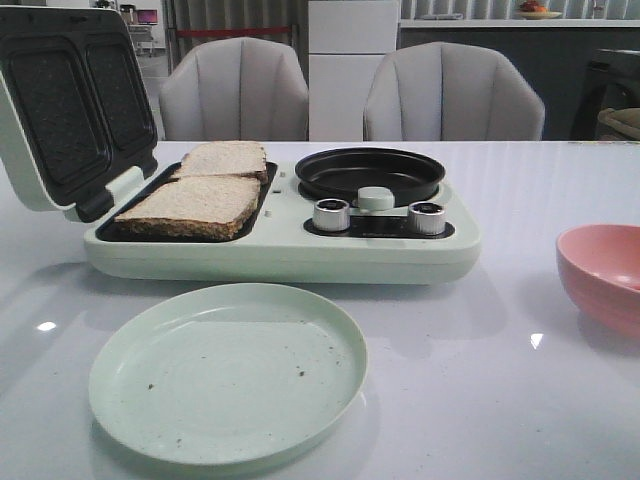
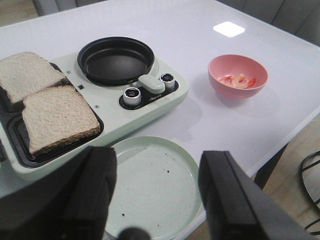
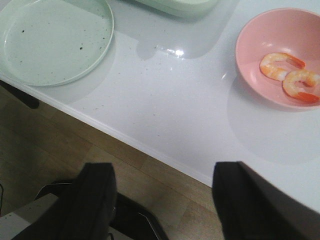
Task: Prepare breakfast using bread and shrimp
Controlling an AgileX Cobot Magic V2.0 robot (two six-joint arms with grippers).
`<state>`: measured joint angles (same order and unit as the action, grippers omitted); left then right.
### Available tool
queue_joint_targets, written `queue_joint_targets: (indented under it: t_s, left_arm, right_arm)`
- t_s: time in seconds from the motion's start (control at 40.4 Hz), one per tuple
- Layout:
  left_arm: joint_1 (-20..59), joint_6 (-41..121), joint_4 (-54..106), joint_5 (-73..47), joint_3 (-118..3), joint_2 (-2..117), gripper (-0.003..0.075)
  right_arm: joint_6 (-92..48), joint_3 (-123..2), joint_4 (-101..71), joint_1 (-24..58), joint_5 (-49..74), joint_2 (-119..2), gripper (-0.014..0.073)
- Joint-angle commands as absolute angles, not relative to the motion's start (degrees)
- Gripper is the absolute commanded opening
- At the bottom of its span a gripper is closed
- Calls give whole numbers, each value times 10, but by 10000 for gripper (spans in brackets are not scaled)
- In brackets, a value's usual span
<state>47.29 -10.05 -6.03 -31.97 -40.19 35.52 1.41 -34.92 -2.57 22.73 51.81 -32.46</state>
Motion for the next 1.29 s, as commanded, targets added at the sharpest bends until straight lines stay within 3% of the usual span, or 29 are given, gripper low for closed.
queue_joint_targets:
  t_s: [0.0,0.149,0.421,0.619,0.818,1.016,1.264]
  left_arm:
    - [477,-100,-59,-267,-418,354,436]
    - [477,-100,-79,-290,-430,368,436]
    - [477,-100,-149,-519,-524,487,436]
    - [463,-109,-220,-572,-551,584,436]
    - [350,-128,-223,-581,-550,647,435]
    - [185,-120,-198,-561,-550,664,427]
    - [15,-31,-73,-446,-550,665,191]
  right_arm:
    - [16,-363,-21,224,489,-324,527]
    - [16,-363,-21,224,489,-324,527]
    - [16,-363,-21,224,489,-324,527]
    - [16,-363,-21,224,489,-324,527]
    - [16,-363,-21,224,489,-324,527]
    - [16,-363,-21,224,489,-324,527]
    - [16,-363,-21,224,489,-324,527]
